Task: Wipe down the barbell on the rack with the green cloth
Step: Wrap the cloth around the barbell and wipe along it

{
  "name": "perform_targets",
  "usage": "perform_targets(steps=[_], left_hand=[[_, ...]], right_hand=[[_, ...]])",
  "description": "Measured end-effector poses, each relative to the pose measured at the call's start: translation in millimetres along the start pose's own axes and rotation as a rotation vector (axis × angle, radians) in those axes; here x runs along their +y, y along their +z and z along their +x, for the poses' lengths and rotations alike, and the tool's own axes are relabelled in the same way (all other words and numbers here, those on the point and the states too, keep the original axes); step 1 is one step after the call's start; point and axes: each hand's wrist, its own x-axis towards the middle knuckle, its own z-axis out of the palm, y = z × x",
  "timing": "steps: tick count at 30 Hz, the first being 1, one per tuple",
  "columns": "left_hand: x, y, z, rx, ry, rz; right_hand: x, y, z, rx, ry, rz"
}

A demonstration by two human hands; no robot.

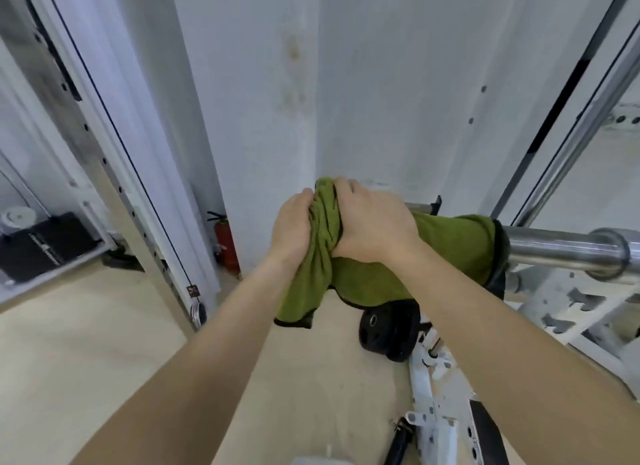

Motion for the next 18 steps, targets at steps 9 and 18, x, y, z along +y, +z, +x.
perform_targets(steps=[9, 18], left_hand=[[-36.5, 14.7, -59.0, 0.363, 0.086, -0.385], [-55.7, -2.2, -44.0, 0.296, 0.222, -0.215]], right_hand=[[-3.1, -4.7, 10.4, -0.184, 0.001, 0.025], [-2.7, 0.1, 16.5, -0.155, 0.021, -0.027]])
